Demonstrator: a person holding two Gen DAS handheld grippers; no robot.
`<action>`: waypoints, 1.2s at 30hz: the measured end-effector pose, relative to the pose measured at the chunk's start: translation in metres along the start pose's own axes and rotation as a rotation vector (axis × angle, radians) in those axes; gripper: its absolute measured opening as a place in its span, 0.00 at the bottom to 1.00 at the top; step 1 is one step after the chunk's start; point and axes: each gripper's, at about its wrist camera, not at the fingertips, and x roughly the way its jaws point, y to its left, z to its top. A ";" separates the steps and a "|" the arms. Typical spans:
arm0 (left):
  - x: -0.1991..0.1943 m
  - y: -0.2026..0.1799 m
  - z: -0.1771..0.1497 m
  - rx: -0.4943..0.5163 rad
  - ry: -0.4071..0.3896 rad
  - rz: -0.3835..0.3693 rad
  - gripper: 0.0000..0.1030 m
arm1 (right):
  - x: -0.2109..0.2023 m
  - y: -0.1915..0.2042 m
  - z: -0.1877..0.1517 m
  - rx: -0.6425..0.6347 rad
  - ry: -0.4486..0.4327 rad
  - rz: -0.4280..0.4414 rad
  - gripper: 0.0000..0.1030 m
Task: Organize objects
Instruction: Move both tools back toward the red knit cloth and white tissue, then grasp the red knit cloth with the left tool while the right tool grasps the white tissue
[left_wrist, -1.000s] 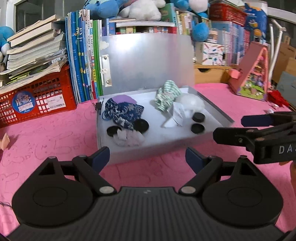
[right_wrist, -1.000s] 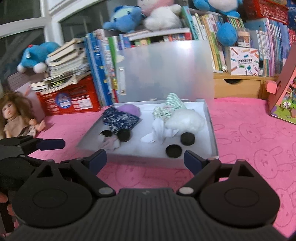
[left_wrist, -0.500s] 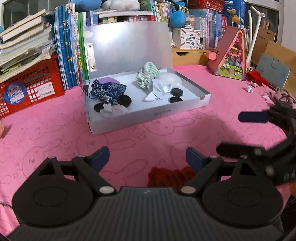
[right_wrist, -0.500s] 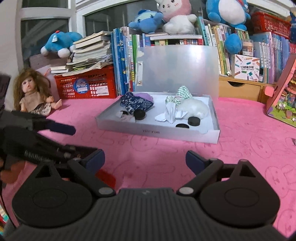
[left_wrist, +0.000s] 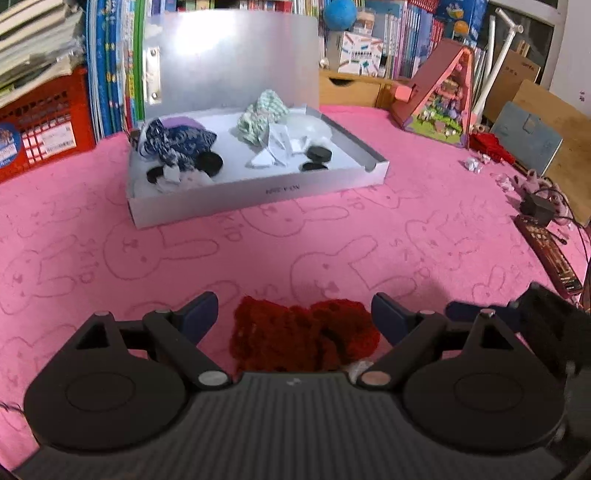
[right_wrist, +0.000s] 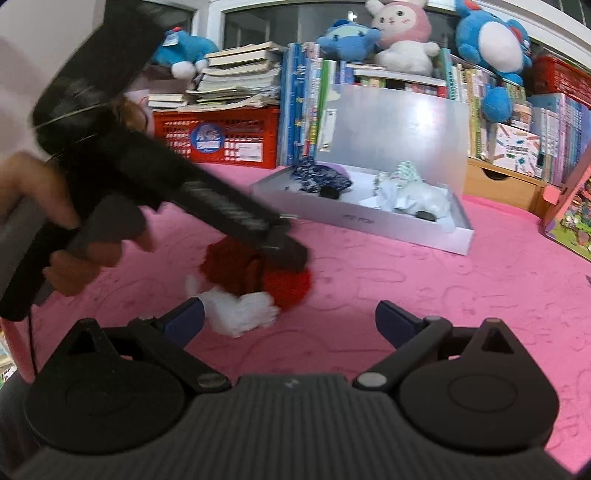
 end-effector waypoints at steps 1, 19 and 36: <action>0.003 -0.002 0.000 0.002 0.008 0.001 0.90 | 0.002 0.004 0.000 -0.007 0.005 0.006 0.99; 0.005 0.002 0.003 -0.044 -0.007 -0.047 0.56 | 0.010 0.012 -0.005 0.070 0.048 0.048 0.51; -0.027 0.003 -0.014 -0.036 -0.060 -0.007 0.55 | -0.009 -0.046 -0.009 0.172 0.026 -0.134 0.51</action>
